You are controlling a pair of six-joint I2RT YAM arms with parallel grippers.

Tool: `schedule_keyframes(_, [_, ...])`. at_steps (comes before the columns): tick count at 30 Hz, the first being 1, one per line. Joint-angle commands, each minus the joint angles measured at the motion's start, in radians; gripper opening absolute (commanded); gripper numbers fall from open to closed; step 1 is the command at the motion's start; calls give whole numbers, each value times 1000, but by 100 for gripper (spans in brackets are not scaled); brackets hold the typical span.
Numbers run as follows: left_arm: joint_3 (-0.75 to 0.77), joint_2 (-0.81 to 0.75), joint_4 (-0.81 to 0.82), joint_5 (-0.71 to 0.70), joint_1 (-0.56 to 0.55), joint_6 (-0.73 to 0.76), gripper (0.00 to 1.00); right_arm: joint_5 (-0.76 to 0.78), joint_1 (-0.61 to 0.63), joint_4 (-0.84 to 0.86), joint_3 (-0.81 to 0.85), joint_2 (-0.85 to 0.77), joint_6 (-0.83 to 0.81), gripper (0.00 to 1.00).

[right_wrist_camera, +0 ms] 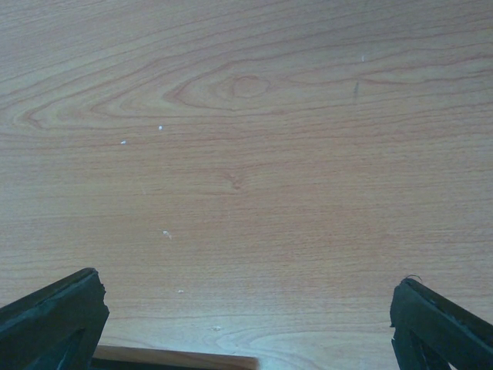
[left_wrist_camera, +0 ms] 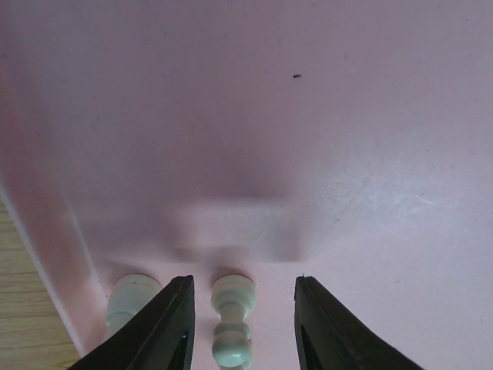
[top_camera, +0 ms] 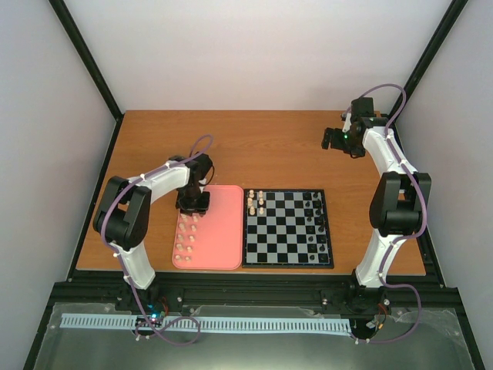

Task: Set up the chess pieces on the board
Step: Pick up the chess piece from the storage box.

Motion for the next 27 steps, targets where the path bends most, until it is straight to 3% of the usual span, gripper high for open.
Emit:
schedule_keyframes(1, [-13, -10, 21, 20, 6, -1, 37, -3, -12, 11, -7, -7, 11, 100])
schedule_keyframes(15, [-23, -10, 11, 6, 6, 2, 31, 2, -12, 10, -12, -3, 9, 100])
schedule_keyframes(23, [-22, 2, 11, 9, 5, 6, 10, 9, -12, 7, -9, -12, 6, 100])
schedule_keyframes(27, [-3, 1, 2, 1, 5, 10, 7, 6, -11, 8, -14, -14, 9, 100])
